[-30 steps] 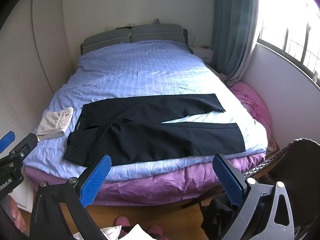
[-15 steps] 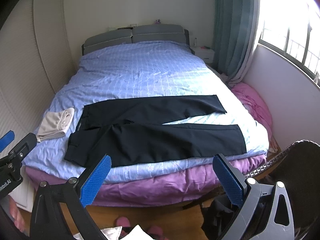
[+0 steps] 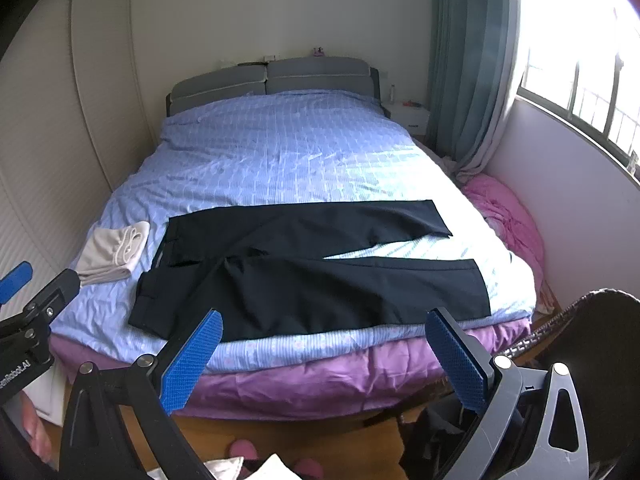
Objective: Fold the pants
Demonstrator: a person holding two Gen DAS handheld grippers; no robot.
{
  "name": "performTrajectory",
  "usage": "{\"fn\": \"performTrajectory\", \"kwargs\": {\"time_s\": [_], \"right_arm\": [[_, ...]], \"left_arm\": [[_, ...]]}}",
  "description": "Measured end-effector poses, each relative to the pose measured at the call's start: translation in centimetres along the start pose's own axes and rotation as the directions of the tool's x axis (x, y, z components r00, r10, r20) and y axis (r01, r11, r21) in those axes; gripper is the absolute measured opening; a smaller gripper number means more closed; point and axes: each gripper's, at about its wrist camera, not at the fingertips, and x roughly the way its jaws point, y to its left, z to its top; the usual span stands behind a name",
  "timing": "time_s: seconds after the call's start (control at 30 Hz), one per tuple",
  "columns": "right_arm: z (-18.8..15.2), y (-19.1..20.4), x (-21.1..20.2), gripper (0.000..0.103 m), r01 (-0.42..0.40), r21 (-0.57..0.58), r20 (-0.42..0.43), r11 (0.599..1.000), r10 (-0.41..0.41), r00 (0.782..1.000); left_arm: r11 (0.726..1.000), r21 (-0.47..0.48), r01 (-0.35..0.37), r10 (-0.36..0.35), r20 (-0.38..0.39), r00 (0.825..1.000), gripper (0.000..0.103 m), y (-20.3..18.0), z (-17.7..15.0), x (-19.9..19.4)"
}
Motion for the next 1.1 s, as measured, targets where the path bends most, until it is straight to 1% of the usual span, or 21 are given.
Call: {"fn": "performTrajectory", "kwargs": {"time_s": [0.33,0.5,0.87,1.1], "right_arm": [[0.1,-0.3,-0.4,0.102,-0.003,0.004,0.012,1.0,0.003,1.0],[0.1,-0.8,-0.5,0.102,-0.003,0.007,0.009,1.0,0.003,1.0],[0.0,-1.1,-0.5,0.102,0.002,0.009,0.0,1.0,-0.002,1.0],[0.5,-1.5,0.5,0.102,0.001,0.006,-0.02,1.0,-0.001,1.0]], "left_arm": [[1.0,0.013,0.006,-0.006,0.017,1.0,0.103,0.2,0.1,-0.3],[1.0,0.007,0.019,-0.019,-0.006,1.0,0.103,0.2,-0.1,-0.1],[0.999,0.024,0.039,-0.038,-0.019,0.999,0.103,-1.0,0.3,0.8],[0.999,0.025,0.031,-0.03,-0.044,0.999,0.103,-1.3,0.5,2.0]]}}
